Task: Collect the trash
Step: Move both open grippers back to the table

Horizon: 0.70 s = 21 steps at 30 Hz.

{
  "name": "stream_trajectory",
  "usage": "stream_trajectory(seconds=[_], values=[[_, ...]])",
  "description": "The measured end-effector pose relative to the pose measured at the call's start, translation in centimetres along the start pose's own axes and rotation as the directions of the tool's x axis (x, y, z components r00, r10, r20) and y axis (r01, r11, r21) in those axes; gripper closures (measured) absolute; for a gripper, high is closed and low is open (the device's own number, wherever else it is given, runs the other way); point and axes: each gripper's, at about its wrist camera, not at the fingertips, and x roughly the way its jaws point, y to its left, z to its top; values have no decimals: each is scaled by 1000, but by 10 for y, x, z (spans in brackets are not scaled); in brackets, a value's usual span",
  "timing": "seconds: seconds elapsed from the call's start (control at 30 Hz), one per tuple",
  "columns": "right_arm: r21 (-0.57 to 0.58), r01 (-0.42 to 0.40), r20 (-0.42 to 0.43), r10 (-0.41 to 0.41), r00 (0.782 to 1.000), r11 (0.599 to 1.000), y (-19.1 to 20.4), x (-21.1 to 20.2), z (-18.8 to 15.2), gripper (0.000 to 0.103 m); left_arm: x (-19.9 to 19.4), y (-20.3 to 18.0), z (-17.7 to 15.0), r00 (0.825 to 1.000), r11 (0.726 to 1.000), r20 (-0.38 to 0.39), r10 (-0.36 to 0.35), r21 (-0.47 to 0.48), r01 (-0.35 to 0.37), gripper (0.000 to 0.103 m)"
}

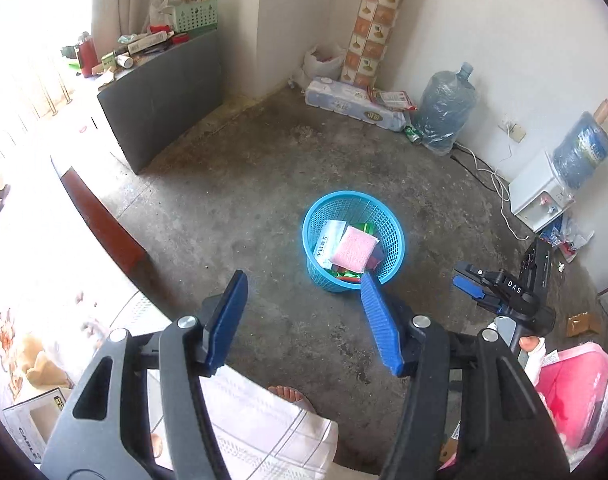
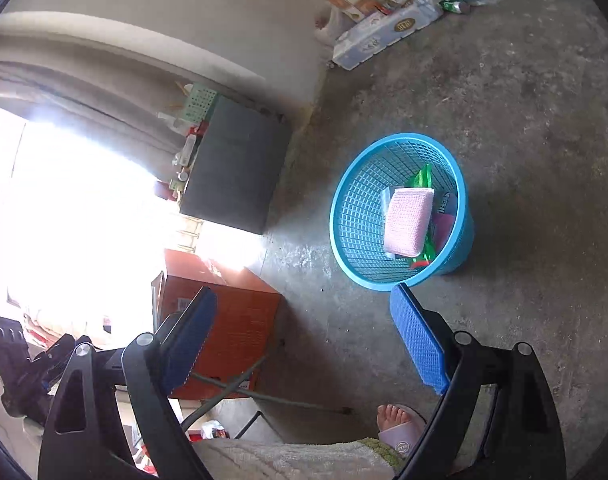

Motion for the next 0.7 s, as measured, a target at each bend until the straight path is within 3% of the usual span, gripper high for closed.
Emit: stream_trajectory(seconds=[0.23, 0.37, 0.53, 0.7], values=[[-250, -69, -54, 57, 997, 966, 92, -34, -47, 17, -95, 29, -83, 982, 995, 183, 43, -98, -26, 36], [-367, -114, -136, 68, 988, 923, 140, -30, -86, 17, -130, 54, -134, 971, 980, 224, 83, -198, -38, 35], [-503, -187, -269, 53, 962, 844, 201, -13, -148, 17, -176, 99, -198, 940, 934, 260, 221, -332, -128, 35], [-568, -275, -410, 23, 912, 776, 251, 16, -206, 17, -215, 140, -253, 902, 873, 268, 339, -448, -195, 35]])
